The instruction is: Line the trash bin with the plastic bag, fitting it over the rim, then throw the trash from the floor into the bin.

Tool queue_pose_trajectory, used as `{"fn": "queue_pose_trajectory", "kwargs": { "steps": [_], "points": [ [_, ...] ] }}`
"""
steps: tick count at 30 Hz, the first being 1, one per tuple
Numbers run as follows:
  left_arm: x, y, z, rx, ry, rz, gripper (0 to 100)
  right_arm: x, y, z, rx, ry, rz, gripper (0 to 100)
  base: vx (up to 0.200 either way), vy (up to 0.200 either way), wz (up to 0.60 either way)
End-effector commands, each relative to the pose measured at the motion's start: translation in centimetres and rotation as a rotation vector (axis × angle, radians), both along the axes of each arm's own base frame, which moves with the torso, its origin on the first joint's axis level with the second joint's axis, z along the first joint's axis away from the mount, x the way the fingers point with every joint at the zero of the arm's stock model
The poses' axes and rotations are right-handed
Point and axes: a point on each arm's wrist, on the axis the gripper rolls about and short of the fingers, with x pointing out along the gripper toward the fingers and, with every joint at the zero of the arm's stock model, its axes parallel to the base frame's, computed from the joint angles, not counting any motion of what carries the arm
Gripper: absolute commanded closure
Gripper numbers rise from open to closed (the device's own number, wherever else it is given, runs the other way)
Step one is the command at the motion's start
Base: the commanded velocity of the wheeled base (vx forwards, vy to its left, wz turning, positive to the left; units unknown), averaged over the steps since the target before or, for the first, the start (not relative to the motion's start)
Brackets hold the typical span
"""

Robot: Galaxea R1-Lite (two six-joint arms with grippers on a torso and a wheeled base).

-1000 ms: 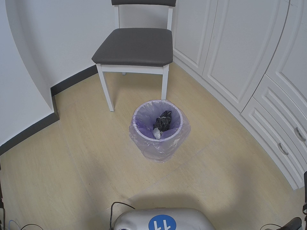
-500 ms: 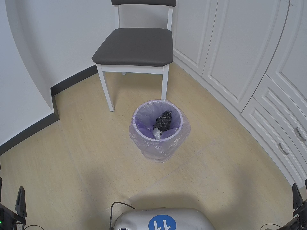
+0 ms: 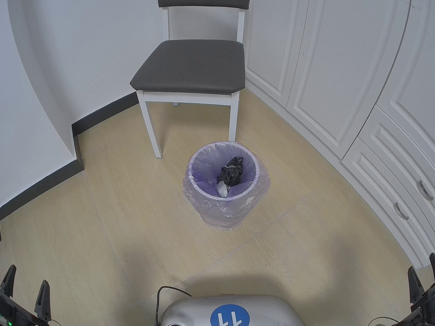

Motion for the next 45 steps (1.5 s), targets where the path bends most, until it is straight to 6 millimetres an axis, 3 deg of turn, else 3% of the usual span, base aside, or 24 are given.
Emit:
{"fn": "queue_pose_trajectory", "kwargs": {
  "steps": [1,6,10,14,24,45],
  "points": [
    [-0.10,0.00,-0.28,-0.008,-0.008,0.005,0,0.05,0.06,-0.46,0.000,0.005,0.028,0,0.000,0.000,0.00],
    [-0.23,0.12,-0.30,-0.014,0.022,0.056,0,0.04,0.14,-0.46,-0.001,0.005,0.064,0,0.000,0.000,0.00],
    [-0.24,0.17,-0.26,-0.013,0.022,0.076,0,0.07,0.02,-0.58,-0.148,0.013,0.003,0,0.000,0.000,0.00],
    [-0.24,0.17,-0.27,-0.014,0.023,0.073,0,0.03,0.02,-1.26,-0.120,0.099,0.005,0,0.000,0.000,0.00],
    [-0.24,-0.12,-0.24,-0.041,0.024,-0.057,0,0.06,0.01,-1.09,-0.088,0.069,0.003,0,0.000,0.000,0.00],
    [-0.02,-0.05,-0.91,-0.003,0.043,-0.020,0,0.06,0.00,-1.07,-0.091,0.067,0.001,0,0.000,0.000,0.00]
  ]
}}
